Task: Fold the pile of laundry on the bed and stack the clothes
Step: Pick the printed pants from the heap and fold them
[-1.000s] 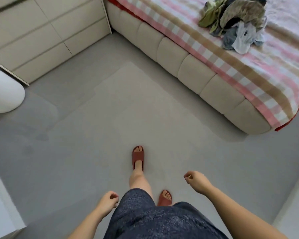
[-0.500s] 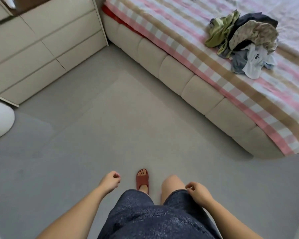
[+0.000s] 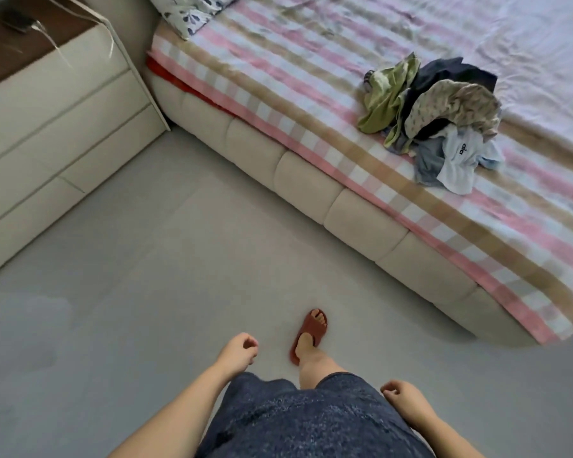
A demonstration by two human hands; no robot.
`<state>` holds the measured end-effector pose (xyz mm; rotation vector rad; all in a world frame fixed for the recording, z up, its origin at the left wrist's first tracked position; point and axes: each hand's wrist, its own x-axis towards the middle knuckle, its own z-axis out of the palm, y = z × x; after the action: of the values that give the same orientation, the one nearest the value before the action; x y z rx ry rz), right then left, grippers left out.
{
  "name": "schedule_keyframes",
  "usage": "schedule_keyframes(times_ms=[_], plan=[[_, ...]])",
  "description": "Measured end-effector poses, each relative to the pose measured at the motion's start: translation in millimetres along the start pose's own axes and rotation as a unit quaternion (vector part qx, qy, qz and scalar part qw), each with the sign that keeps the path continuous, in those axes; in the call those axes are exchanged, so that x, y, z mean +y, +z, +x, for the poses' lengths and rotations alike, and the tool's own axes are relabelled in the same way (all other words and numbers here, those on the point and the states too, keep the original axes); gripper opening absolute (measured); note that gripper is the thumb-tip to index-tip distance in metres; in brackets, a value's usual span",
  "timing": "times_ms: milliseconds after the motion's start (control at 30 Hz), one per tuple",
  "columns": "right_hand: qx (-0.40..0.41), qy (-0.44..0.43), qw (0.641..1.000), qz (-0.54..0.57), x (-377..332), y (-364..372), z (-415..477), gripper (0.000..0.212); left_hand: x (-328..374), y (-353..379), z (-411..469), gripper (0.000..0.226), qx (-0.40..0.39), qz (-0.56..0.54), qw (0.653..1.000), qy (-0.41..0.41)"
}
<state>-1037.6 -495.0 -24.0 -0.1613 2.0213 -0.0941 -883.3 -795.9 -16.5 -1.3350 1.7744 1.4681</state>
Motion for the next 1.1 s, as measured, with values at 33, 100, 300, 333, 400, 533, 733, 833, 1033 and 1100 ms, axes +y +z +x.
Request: schedule_keyframes(times_ms=[33,100,300,333,400,533,733,833,1033,1100], plan=[[0.006,-0.001,1.000,0.007,-2.0,-16.2,7.4,0.024,10.9,-1.7,6.4,0.024,-0.001,0.009,1.000,-0.006],[0.013,-0.007,0.999,0.033,-5.9,-46.9,23.2,0.022,29.3,-6.3,19.1,0.021,-0.003,0.029,0.999,-0.014],[-0.004,-0.018,1.000,-0.002,-34.8,-120.2,60.6,0.025,67.3,-24.7,45.3,0.020,0.030,0.014,0.998,-0.044],[-0.002,-0.028,1.000,-0.011,-44.9,-131.2,66.5,0.026,72.8,-28.2,50.4,0.021,0.031,0.007,0.998,-0.048],[0.005,-0.052,0.998,-0.031,-69.3,-152.6,78.2,0.027,83.7,-35.5,61.8,0.022,0.032,-0.008,0.998,-0.061],[0.021,-0.097,0.994,-0.039,-127.5,-184.7,97.9,0.027,108.8,-55.1,90.0,0.017,0.026,-0.010,0.996,-0.080],[0.023,-0.122,0.992,-0.013,-199.6,-225.7,131.5,0.027,172.5,-99.9,150.9,0.016,0.011,0.051,0.997,-0.059],[0.027,-0.091,0.995,0.013,-220.5,-251.7,145.3,0.026,215.9,-131.2,181.2,0.020,0.005,0.072,0.997,-0.041],[0.069,-0.020,0.993,0.093,-245.6,-289.3,169.4,0.021,324.9,-183.9,247.7,0.021,-0.042,0.127,0.991,0.017],[0.072,-0.006,0.990,0.120,-250.0,-297.4,173.5,0.019,364.2,-190.8,269.0,0.022,-0.046,0.143,0.988,0.041]])
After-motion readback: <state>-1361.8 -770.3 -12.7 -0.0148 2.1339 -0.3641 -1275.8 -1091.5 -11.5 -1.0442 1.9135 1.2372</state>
